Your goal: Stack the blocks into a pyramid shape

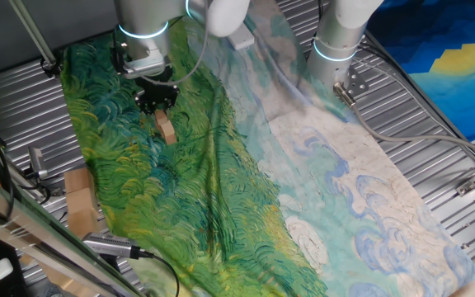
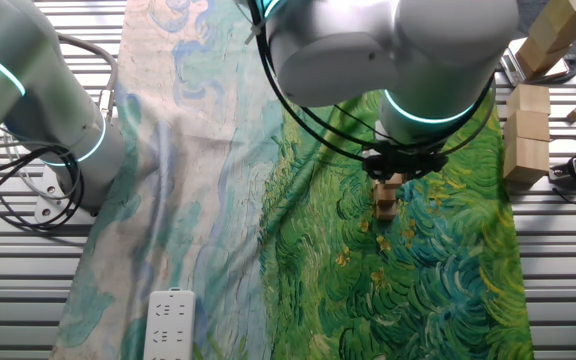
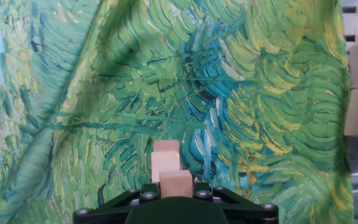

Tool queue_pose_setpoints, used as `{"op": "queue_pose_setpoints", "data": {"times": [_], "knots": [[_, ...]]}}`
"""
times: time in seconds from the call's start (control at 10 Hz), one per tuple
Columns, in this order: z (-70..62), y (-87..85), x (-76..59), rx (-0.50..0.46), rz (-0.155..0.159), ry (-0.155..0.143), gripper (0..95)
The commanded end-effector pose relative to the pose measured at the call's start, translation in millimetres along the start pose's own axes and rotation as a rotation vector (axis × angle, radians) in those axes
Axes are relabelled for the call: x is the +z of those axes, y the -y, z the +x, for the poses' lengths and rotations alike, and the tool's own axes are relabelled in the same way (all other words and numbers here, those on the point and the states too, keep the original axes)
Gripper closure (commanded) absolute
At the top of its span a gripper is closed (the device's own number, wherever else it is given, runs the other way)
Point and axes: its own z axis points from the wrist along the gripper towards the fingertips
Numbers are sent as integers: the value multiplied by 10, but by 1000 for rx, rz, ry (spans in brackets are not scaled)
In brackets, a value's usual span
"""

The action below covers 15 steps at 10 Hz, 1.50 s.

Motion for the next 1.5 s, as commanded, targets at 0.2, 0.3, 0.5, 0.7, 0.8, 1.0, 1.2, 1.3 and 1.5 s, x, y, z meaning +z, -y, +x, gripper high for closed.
{"op": "queue_pose_setpoints", "data": {"times": [0.2,0.3,0.5,0.7,0.8,1.0,1.2,1.3,1.5], "knots": [[6,14,22,-2,4,-1,950],[8,16,31,0,6,-2,950],[15,22,57,7,7,0,950],[14,24,63,6,6,-1,950],[12,25,64,9,6,-1,950],[8,27,68,12,5,0,950],[4,21,78,20,1,4,950],[2,20,81,22,0,4,950],[0,14,88,25,-2,6,950]]}}
